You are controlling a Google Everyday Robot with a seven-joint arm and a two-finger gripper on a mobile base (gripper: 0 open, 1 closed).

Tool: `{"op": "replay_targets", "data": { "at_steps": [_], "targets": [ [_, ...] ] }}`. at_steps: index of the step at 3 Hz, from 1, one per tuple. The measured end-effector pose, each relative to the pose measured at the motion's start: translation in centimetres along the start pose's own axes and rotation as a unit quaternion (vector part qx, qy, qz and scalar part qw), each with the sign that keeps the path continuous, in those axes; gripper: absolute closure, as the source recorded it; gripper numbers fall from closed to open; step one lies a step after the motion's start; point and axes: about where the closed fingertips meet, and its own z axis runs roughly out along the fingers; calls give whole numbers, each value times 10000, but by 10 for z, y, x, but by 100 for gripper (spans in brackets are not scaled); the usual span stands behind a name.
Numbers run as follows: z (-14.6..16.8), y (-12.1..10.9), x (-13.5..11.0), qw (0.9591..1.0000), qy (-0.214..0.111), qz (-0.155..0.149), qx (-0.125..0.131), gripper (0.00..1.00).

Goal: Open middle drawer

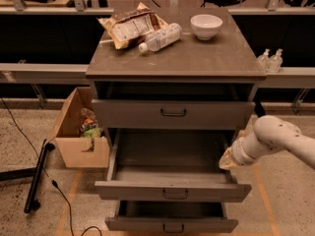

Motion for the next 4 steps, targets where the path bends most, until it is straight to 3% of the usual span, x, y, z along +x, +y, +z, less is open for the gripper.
{"op": "replay_targets", "data": {
  "at_steps": [2,4],
  "targets": [
    [56,-10,-12,9998,-52,-123,-124,100],
    [89,13,-11,9989,149,9,-453,100]
  ]
}}
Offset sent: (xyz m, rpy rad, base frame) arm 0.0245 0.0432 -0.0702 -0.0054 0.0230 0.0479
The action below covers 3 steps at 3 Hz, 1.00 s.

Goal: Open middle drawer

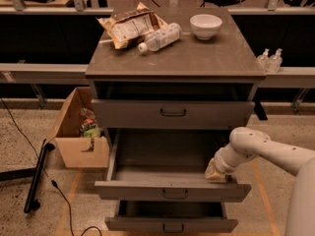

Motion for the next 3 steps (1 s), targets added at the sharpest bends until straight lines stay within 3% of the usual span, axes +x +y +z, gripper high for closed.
{"op": "replay_targets", "data": {
  "at_steps": [3],
  "targets": [
    [4,49,1,9971,329,467,-500,100]
  ]
}}
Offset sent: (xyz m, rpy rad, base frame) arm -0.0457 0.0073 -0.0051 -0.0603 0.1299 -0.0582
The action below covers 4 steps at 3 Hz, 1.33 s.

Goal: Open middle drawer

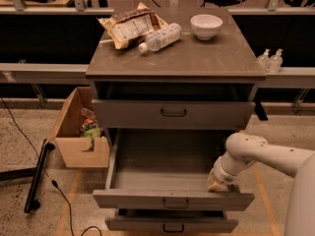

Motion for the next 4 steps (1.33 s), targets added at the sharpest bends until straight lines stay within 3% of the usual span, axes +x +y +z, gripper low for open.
{"op": "replay_targets", "data": {
  "at_steps": [1,2,3,4],
  "targets": [
    [-4,27,6,9995,66,214,-215,100],
    [-9,31,6,9994,8,338,-119,100],
    [-35,21,7,9974,-171,516,482,100],
    [-77,9,21,9893,-110,706,1272,100]
  ]
}}
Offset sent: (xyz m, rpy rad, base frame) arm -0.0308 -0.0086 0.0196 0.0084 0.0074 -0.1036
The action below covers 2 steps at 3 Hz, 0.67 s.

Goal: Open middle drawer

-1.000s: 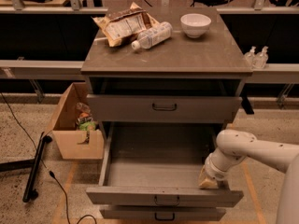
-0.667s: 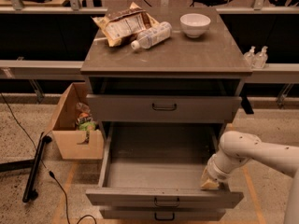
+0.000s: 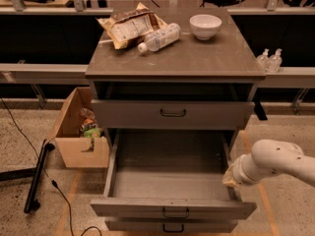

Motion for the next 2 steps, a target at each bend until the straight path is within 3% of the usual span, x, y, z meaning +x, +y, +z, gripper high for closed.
{"op": "replay_targets", "data": {
  "at_steps": [1,2],
  "targets": [
    [-35,-28,13,9977,291,297,533,84],
    [-38,-31,16,9964,332,518,578,61]
  ]
}}
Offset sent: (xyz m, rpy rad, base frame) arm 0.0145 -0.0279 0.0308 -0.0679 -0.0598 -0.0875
